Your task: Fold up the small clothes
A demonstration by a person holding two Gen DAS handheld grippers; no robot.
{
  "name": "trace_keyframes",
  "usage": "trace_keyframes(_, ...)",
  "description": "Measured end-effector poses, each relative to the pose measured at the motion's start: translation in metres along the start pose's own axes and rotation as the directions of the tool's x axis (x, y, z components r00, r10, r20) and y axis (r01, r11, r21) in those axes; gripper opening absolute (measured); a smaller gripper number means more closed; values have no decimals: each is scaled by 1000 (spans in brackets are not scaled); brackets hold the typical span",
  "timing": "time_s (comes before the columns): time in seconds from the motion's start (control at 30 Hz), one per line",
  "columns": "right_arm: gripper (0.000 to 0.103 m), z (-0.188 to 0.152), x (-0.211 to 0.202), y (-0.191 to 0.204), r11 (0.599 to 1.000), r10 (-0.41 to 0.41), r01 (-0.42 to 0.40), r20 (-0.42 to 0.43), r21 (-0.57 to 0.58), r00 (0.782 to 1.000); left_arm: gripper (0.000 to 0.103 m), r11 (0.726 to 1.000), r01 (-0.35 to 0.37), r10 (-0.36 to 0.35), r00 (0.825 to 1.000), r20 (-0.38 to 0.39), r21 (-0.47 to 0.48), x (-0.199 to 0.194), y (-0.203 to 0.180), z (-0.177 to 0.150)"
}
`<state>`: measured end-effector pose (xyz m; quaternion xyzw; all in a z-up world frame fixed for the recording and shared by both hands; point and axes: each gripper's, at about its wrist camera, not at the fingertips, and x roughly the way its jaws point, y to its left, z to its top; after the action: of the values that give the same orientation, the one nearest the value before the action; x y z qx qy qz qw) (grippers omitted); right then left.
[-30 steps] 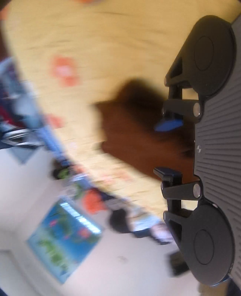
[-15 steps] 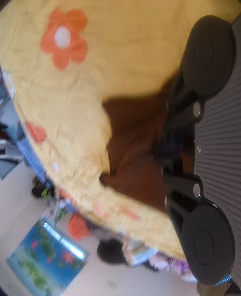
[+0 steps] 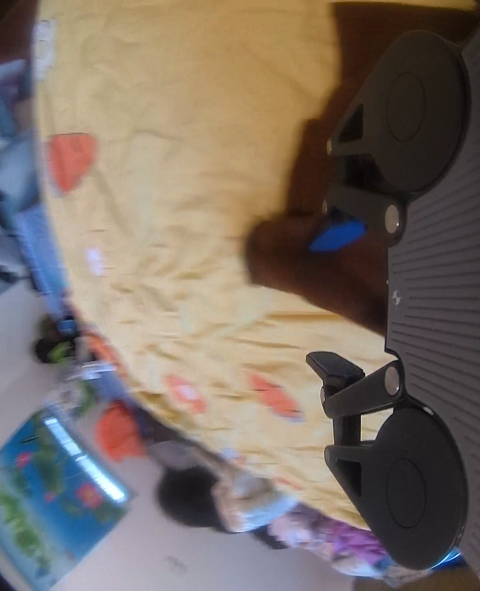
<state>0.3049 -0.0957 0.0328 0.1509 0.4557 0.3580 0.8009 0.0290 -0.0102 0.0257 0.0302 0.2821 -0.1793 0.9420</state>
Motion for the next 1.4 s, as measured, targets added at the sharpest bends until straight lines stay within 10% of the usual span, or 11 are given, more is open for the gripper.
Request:
trace_keyframes(0.27, 66, 3, -27, 12, 996, -76, 76, 29, -34, 997, 98, 1000, 8, -8, 1000, 3, -4, 1, 2, 0)
trace_keyframes(0.4, 93, -15, -87, 10, 999, 22, -19, 86, -34, 996, 100, 1000, 16, -16, 1000, 2, -5, -1, 2, -3)
trace_keyframes(0.53, 92, -41, -87, 0, 984, -148, 148, 9, -99, 989, 102, 1000, 16, -16, 1000, -4, 0, 0, 0, -3)
trace_keyframes(0.73, 103, -54, -62, 9, 947, -196, 198, 36, -252, 980, 102, 999, -37, 37, 999, 9, 17, -5, -6, -2)
trace_keyframes(0.83, 92, -40, -86, 5, 975, -174, 176, 30, -137, 984, 103, 997, -71, 72, 997, 39, -27, -32, -4, -5)
trace_keyframes(0.93, 103, -51, -141, 0, 994, -70, 80, 126, -73, 989, 103, 985, -62, 70, 997, 44, -158, -59, 19, -9)
trace_keyframes(1.0, 103, -63, -166, -10, 994, -83, 93, 151, -56, 985, 103, 945, -41, 46, 999, 8, -323, -66, 50, -12)
trace_keyframes(1.13, 103, -89, -182, -54, 989, -130, 116, 146, 96, 981, 102, 724, 90, -147, 989, -25, -684, -46, 110, -26)
trace_keyframes(1.23, 89, -103, -168, -82, 973, -74, 48, 105, 227, 992, 102, 655, 166, -237, 971, 8, -737, -27, 118, -26)
trace_keyframes(1.37, 25, -112, -159, -94, 971, -59, 33, 102, 236, 993, 51, 735, 84, -175, 982, -69, -673, -10, 103, -13)
trace_keyframes(1.4, 21, -112, -160, -97, 975, -67, 43, 101, 219, 993, 52, 743, 83, -175, 982, -73, -665, -8, 103, -13)
